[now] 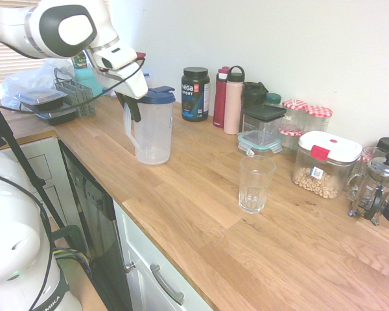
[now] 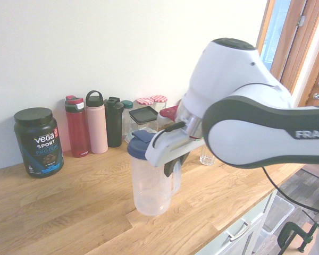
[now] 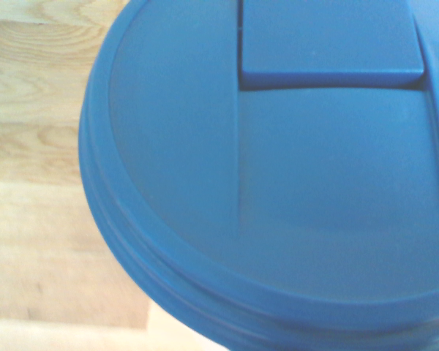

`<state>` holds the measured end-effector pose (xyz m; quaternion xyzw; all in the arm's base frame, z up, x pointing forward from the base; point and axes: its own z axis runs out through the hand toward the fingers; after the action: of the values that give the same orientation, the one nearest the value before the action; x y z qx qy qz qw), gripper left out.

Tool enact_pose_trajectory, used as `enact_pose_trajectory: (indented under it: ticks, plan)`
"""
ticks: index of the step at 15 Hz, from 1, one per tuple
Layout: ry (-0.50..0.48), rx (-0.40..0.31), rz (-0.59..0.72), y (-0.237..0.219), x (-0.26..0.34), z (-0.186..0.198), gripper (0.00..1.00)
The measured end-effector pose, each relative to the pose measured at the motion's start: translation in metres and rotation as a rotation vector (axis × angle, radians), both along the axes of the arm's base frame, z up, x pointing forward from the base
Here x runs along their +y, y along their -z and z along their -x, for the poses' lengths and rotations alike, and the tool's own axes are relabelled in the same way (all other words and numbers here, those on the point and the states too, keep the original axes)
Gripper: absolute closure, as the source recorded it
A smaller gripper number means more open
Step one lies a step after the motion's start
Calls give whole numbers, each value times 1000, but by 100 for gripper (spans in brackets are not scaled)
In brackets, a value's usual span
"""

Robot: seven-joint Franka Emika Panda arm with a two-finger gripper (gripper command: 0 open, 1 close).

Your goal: Pour me some water

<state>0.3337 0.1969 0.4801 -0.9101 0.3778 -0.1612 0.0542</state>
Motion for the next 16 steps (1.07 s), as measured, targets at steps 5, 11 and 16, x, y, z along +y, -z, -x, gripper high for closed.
enact_pose_trajectory:
  ticks: [5,11,16]
  plan:
    - [-43,-43,-4,14,28,-34,100]
    - [-64,-99,13,20,33,-45,100]
    - [-52,-90,-16,23,28,-51,0]
